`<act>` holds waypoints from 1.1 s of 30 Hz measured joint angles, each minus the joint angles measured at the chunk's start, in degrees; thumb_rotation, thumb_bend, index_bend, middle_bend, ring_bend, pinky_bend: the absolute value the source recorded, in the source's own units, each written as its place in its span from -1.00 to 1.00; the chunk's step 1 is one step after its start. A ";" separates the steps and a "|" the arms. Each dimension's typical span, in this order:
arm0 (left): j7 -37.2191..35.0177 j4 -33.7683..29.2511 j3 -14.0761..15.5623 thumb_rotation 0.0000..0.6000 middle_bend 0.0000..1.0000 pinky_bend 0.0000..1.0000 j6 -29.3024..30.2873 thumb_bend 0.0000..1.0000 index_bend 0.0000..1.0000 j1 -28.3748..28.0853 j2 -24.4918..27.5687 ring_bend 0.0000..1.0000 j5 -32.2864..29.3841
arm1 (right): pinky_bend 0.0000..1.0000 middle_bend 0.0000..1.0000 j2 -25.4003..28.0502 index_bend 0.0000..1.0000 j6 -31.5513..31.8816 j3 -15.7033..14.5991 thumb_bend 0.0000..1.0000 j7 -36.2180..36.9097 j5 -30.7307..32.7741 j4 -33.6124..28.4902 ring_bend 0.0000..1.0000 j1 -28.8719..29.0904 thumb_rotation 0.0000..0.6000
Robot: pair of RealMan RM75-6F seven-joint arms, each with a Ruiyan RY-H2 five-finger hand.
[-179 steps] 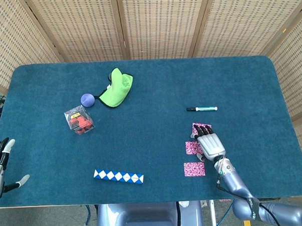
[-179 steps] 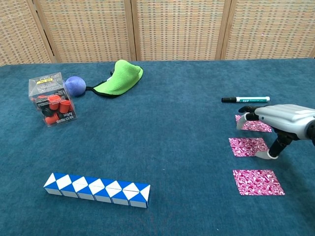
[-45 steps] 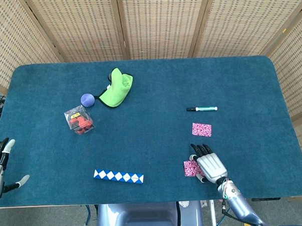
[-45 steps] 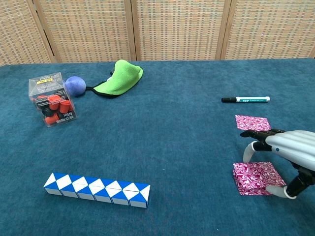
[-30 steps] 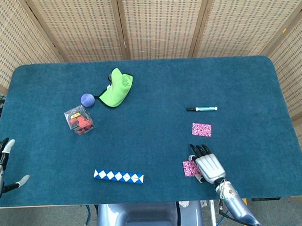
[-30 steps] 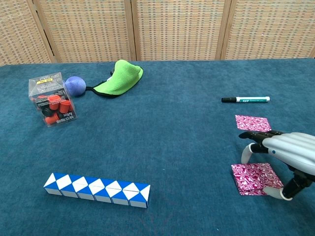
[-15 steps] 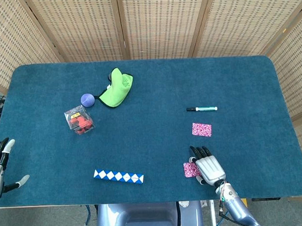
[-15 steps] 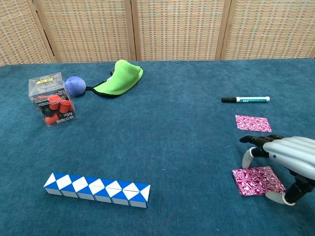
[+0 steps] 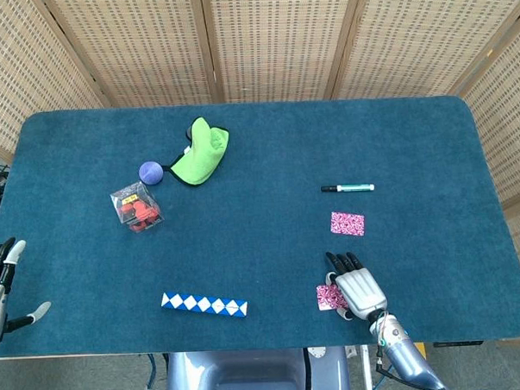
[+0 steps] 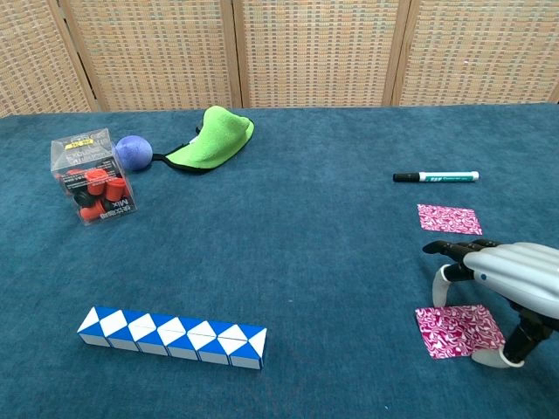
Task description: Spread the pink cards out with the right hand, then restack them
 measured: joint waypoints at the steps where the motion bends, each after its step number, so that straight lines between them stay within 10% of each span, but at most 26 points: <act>1: 0.00 0.00 0.00 1.00 -1.00 -1.00 0.00 -1.00 -1.00 0.00 0.00 -1.00 0.00 | -1.00 -1.00 -0.01 -0.22 0.02 0.01 -0.48 0.01 -0.01 0.02 -1.00 -0.01 1.00; 23: -0.21 0.07 0.02 1.00 -1.00 -1.00 0.06 -1.00 -1.00 -0.01 0.03 -1.00 0.15 | -1.00 -1.00 0.73 -0.43 0.19 0.70 -0.48 0.44 -0.07 -1.68 -1.00 -0.08 1.00; 33: -0.28 -0.06 0.04 1.00 -1.00 -1.00 -0.22 -1.00 -1.00 -0.09 0.14 -1.00 0.00 | -1.00 -1.00 3.40 -0.44 1.98 6.71 -0.48 3.67 0.91 -4.39 -1.00 0.91 1.00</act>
